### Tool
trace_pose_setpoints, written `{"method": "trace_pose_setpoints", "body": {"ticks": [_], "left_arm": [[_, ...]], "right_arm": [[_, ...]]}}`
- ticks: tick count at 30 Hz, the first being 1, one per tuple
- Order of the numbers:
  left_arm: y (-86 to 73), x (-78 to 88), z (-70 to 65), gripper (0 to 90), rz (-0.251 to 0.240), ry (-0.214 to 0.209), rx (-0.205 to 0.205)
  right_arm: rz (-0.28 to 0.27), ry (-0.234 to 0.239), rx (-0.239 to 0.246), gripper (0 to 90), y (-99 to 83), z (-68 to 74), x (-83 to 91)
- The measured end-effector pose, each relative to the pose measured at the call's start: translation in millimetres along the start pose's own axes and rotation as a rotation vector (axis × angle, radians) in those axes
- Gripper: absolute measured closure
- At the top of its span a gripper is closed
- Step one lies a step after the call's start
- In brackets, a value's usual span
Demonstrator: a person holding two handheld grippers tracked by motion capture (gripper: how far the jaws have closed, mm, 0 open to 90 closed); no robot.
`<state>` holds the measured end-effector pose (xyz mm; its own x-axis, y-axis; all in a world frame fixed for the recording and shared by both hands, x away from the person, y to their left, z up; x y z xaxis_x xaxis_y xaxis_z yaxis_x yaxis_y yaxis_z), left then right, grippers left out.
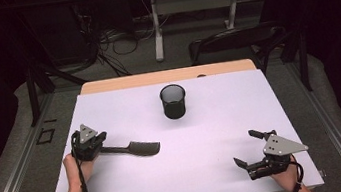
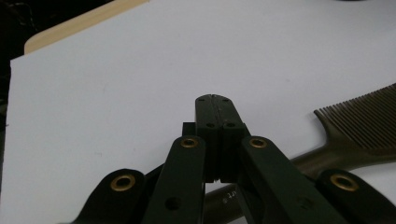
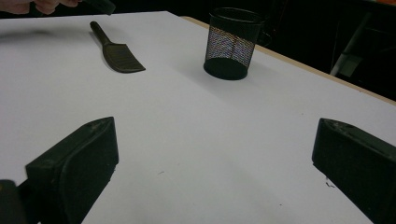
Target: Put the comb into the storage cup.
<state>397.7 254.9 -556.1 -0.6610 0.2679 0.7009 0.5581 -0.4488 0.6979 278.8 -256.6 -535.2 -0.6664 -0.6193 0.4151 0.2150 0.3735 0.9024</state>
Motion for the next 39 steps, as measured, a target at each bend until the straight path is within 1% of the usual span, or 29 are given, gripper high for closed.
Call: {"method": "trace_pose_setpoints", "body": {"ticks": [1,3,6,10,13,15,16,17,19,21,25,28,33,39], "left_arm": [[-1.0,-1.4,0.3,90.0,0.014,-0.001,-0.001],[-2.8,-2.7,1.3,90.0,0.028,-0.007,0.01],[-4.4,-3.1,2.9,90.0,0.036,-0.007,0.012],[-9.4,-5.2,5.6,90.0,0.06,-0.007,0.015],[-11.2,-6.5,7.9,90.0,0.06,-0.009,0.025],[-12.2,-7.7,8.7,90.0,0.073,-0.01,0.027],[-12.2,-7.7,8.7,90.0,0.073,-0.01,0.027],[-13.3,-8.1,8.9,90.0,0.083,-0.013,0.019],[-14.4,-7.8,8.5,90.0,0.093,-0.014,0.017],[-15.1,-7.6,8.6,90.0,0.095,-0.019,0.02],[-17.7,-9.8,9.5,90.0,0.121,-0.03,0.022],[-18.0,-11.3,9.5,90.0,0.129,-0.036,0.018],[-17.7,-10.7,6.5,90.0,0.148,-0.053,0.007],[-20.2,-9.0,5.4,90.0,0.16,-0.065,0.009]], "right_arm": [[0.002,0.001,-0.002,0.0,0.0,0.2,-0.4],[0.003,0.002,0.003,0.0,0.1,0.0,-1.7],[0.006,0.005,0.005,0.1,0.4,-0.2,-3.1],[0.012,0.007,0.006,0.1,0.3,-0.1,-4.6],[0.014,0.006,0.012,0.1,0.2,0.5,-4.3],[0.013,0.007,0.008,0.2,0.0,0.8,-3.8],[0.014,0.008,0.008,0.2,0.0,0.6,-3.7],[0.012,0.009,0.007,0.2,-0.1,0.5,-3.9],[0.009,0.008,0.011,0.2,0.5,0.1,-4.0],[0.008,0.011,0.011,0.2,0.8,0.3,-4.7],[0.017,0.015,0.014,0.2,0.7,0.4,-5.6],[0.007,0.012,0.011,0.2,1.1,0.6,-5.0],[0.01,0.01,0.008,0.2,0.7,0.4,-4.6],[0.011,0.009,0.012,0.2,0.8,0.8,-4.0]]}}
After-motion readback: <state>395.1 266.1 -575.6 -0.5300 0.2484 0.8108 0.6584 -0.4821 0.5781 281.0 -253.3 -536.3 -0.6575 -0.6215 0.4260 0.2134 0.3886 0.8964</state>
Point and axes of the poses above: each handheld gripper's, and its own axes: x roughly backward along the jaws, y roughly out of its top, z roughly to its left, the point moved 3 cm from there along -x, roughly forward along the jaws, and after that the axes turned 6 degrees about z, right-handed, at the moved point
